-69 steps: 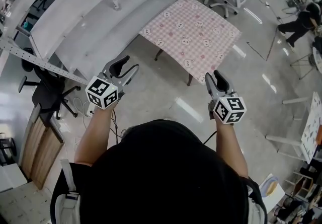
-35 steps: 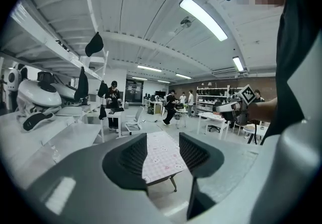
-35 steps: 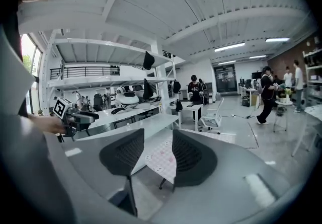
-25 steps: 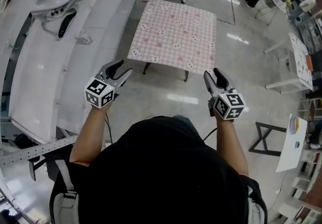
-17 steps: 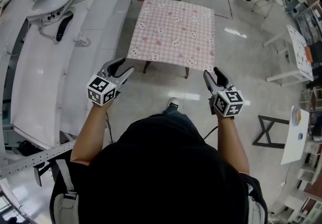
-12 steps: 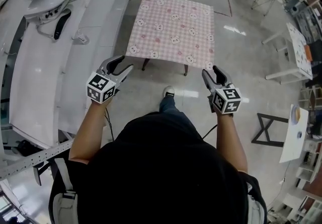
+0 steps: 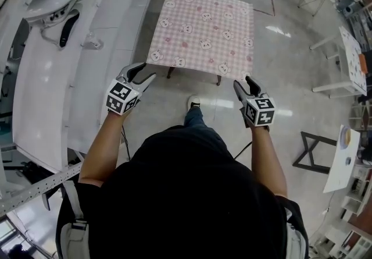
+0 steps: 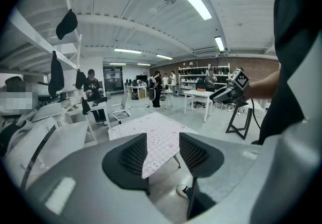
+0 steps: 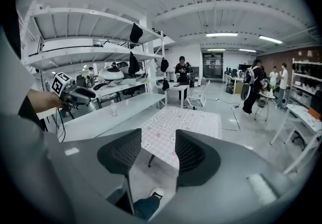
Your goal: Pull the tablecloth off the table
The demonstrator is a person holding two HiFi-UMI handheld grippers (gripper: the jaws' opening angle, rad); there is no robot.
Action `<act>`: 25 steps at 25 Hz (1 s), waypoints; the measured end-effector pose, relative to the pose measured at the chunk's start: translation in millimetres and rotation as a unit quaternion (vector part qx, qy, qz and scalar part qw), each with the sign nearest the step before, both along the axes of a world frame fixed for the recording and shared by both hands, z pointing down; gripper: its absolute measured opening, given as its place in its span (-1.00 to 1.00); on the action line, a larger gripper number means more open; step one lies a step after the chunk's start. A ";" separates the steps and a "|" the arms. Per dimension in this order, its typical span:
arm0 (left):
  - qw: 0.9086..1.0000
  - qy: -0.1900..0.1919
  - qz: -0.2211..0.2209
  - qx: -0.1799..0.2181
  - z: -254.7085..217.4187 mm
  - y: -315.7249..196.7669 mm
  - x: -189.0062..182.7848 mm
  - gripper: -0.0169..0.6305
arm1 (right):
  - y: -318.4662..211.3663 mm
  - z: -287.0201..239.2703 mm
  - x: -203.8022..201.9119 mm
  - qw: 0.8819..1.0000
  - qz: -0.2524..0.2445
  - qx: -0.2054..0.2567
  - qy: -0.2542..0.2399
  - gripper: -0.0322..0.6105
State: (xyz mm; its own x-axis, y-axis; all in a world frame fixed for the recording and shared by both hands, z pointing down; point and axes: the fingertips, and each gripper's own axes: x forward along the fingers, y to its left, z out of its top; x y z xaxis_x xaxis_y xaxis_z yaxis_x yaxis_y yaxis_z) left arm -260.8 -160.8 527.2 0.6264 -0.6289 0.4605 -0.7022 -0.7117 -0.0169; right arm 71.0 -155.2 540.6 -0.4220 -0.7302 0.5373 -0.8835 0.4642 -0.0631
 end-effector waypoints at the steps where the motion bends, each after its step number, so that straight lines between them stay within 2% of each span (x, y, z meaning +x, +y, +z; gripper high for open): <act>1: 1.000 -0.010 0.002 -0.004 6.4 -4.6 1.0 -0.34 | -3.7 8.3 0.7 1.000 -0.004 -0.008 0.005 -0.15; 12: 0.991 -0.111 0.033 -0.059 104.7 -63.6 26.1 -0.32 | -46.7 115.8 19.7 0.991 -0.049 -0.104 0.075 -0.12; 19: 0.976 -0.178 0.079 -0.095 189.1 -85.4 36.5 -0.32 | -64.9 187.3 18.6 0.976 -0.082 -0.167 0.109 -0.09; 25: 0.960 -0.229 0.099 -0.126 252.2 -100.9 32.6 -0.26 | -85.7 241.1 25.8 0.966 -0.091 -0.191 0.149 -0.08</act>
State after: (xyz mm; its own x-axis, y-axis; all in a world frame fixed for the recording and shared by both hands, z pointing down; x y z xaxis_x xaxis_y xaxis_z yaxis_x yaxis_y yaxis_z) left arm -228.2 -261.7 779.4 0.4184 -0.3508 0.8378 -0.5119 -0.8530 -0.1015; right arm 96.8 -240.9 781.7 -0.3090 -0.3832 0.8704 -0.7951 0.6062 -0.0154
